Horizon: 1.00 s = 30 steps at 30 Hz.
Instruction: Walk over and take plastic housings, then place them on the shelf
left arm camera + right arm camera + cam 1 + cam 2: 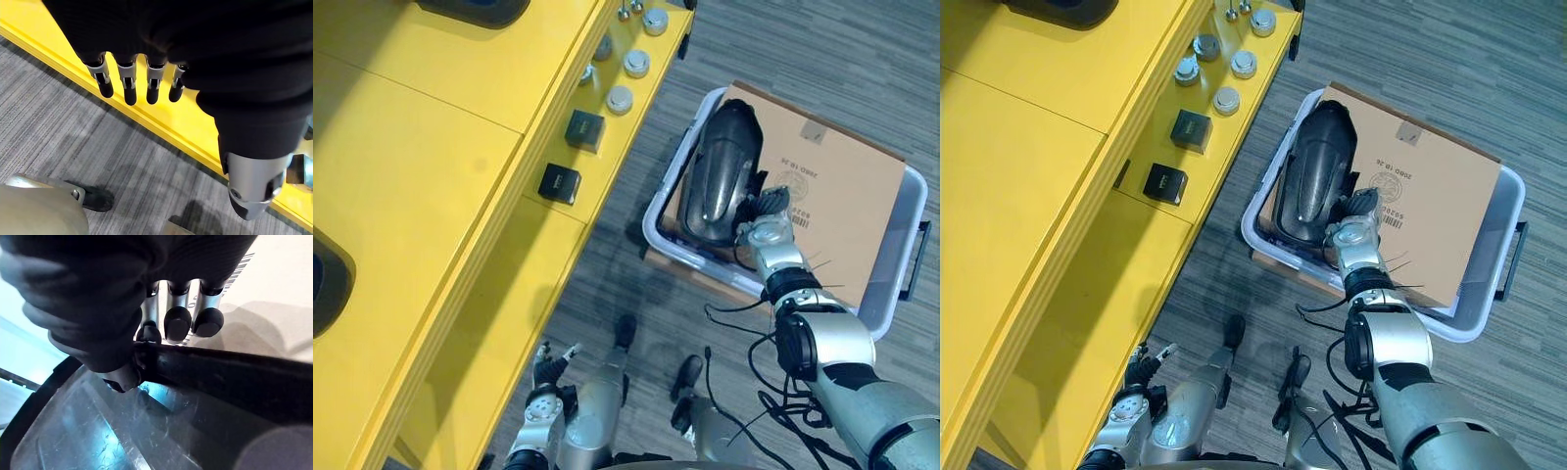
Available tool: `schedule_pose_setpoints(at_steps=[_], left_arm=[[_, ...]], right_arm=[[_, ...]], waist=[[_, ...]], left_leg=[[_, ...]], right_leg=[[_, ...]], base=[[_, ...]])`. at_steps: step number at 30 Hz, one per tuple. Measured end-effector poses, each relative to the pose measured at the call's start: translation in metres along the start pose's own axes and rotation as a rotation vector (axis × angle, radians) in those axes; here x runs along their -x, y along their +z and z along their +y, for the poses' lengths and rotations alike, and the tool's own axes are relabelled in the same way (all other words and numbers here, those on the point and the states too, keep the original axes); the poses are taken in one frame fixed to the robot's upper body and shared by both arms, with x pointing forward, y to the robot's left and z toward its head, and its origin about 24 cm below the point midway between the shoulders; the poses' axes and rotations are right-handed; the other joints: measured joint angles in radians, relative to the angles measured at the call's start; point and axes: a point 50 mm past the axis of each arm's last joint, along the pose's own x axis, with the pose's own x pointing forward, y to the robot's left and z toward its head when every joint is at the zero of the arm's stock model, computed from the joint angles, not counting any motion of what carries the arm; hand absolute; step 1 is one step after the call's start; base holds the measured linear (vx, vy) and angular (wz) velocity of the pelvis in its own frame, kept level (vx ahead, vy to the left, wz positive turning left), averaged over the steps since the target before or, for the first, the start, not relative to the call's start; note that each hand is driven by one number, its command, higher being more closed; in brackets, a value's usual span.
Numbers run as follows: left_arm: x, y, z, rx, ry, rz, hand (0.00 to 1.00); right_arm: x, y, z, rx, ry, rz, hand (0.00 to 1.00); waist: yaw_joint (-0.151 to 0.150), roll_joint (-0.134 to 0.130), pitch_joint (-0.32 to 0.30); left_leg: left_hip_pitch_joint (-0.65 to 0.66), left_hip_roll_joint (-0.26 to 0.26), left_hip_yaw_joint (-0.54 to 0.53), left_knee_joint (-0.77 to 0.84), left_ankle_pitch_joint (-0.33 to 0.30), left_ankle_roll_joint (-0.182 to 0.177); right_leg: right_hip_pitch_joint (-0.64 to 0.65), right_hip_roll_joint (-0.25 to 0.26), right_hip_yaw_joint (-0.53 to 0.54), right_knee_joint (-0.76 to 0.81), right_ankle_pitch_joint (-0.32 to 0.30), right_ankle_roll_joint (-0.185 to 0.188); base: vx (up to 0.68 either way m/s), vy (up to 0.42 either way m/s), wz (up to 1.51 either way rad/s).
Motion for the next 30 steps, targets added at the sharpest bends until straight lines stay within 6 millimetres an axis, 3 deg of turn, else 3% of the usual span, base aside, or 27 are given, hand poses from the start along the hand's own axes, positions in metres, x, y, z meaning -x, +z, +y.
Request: schedule_pose_setpoints(at_steps=[4, 7, 12, 18, 22, 24, 30], left_arm=[[0.0, 0.0, 0.0, -0.002, 0.0, 0.002, 0.0], [0.003, -0.003, 0.002, -0.007, 0.002, 0.002, 0.0], [0.012, 0.014, -0.002, -0.002, -0.024, -0.112, 0.0], [0.032, 0.078, -0.02, 0.029, -0.106, -0.411, 0.0], [0.057, 0.125, -0.026, 0.094, -0.135, -0.638, 0.0], [0.076, 0.153, -0.025, 0.153, -0.139, -0.778, 0.0], [0.109, 0.205, -0.029, 0.23, -0.141, -1.038, 0.0]], right_arm=[[0.006, -0.002, -0.005, -0.035, -0.024, -0.057, 1.0], [0.017, 0.002, -0.011, -0.084, -0.065, -0.134, 1.0], [0.037, -0.026, -0.026, -0.096, -0.161, -0.139, 1.0], [0.06, -0.025, -0.036, -0.115, -0.217, -0.225, 1.0], [0.081, -0.007, -0.036, -0.157, -0.233, -0.343, 1.0], [0.095, 0.008, -0.035, -0.191, -0.229, -0.419, 1.0], [0.126, 0.04, -0.026, -0.284, -0.16, -0.593, 1.0]], waist=[[-0.003, -0.004, -0.003], [-0.025, -0.015, -0.013], [-0.041, -0.036, -0.069], [-0.076, -0.032, -0.141], [-0.085, -0.031, -0.163], [-0.105, -0.032, -0.194], [-0.11, -0.033, -0.227]], left_leg=[[0.016, 0.0, 0.005, -0.014, 0.002, -0.002], [0.029, -0.001, 0.006, -0.022, 0.002, -0.002], [0.046, -0.004, 0.005, -0.033, 0.002, -0.002], [0.074, -0.004, 0.0, -0.04, 0.002, -0.003], [0.106, -0.004, 0.0, -0.064, 0.002, -0.004], [0.111, -0.005, 0.002, -0.076, 0.004, -0.004], [0.144, -0.006, 0.017, -0.083, 0.007, -0.002]], right_leg=[[0.007, -0.002, 0.004, -0.002, 0.0, 0.0], [0.019, -0.003, 0.005, -0.007, 0.0, 0.0], [0.038, -0.003, 0.004, -0.024, -0.001, 0.001], [0.069, -0.001, 0.002, -0.037, -0.002, 0.003], [0.084, -0.002, 0.004, -0.037, -0.006, 0.006], [0.086, -0.004, 0.004, -0.04, -0.006, 0.006], [0.11, -0.004, 0.011, -0.056, -0.006, 0.006]], base=[[-0.01, 0.003, -0.03], [0.01, -0.002, -0.01], [0.04, -0.009, 0.02], [-0.02, 0.002, -0.01], [-0.04, 0.01, -0.05], [0.0, 0.0, 0.0], [0.03, 0.004, -0.06]])
